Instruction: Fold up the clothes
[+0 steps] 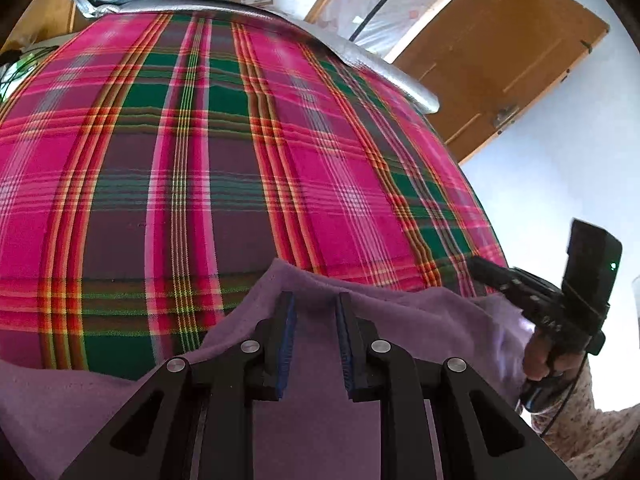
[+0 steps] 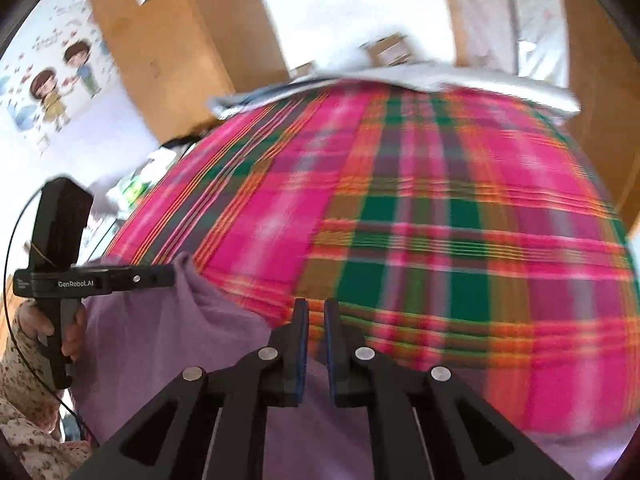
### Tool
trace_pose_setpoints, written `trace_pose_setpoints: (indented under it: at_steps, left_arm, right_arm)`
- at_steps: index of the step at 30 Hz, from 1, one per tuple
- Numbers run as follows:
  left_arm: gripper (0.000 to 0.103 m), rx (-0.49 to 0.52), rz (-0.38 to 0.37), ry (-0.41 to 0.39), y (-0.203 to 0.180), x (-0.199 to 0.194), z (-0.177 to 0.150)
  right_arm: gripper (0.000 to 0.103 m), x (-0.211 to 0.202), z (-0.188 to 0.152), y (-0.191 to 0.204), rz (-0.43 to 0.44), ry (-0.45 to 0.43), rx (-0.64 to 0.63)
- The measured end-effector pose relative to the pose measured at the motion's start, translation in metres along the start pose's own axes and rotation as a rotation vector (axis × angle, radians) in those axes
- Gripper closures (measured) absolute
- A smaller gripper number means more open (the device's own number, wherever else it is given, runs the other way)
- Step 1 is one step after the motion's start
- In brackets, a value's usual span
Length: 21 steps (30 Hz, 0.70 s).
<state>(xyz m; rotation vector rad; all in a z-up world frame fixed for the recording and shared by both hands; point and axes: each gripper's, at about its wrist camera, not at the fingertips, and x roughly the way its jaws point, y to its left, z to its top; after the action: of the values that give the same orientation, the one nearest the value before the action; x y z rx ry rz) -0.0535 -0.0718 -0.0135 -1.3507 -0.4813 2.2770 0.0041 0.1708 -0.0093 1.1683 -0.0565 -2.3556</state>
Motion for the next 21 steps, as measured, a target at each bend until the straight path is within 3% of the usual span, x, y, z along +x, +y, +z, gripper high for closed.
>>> trace_pose_setpoints:
  at_steps: [2, 7, 10, 15, 21]
  left_arm:
    - [0.082, -0.007, -0.008, -0.005, 0.002, 0.0, 0.0]
    - [0.082, -0.022, -0.015, -0.018, 0.003, 0.001, 0.0]
    - [0.082, -0.027, -0.013, -0.022, 0.003, 0.0, -0.001]
    - [0.082, -0.028, 0.001, -0.029, 0.0, -0.001, -0.003]
    - [0.082, -0.03, 0.011, -0.033, 0.0, -0.001, -0.003]
  right_arm:
    - [0.094, -0.016, -0.011, -0.016, -0.068, -0.014, 0.047]
    - [0.081, -0.057, -0.037, -0.057, -0.236, -0.048, 0.165]
    - [0.075, -0.072, -0.052, -0.069, -0.292, -0.054, 0.196]
    - [0.068, -0.062, -0.061, -0.078, -0.278, 0.012, 0.173]
    - [0.065, -0.053, -0.059, -0.066, -0.335, 0.036, 0.053]
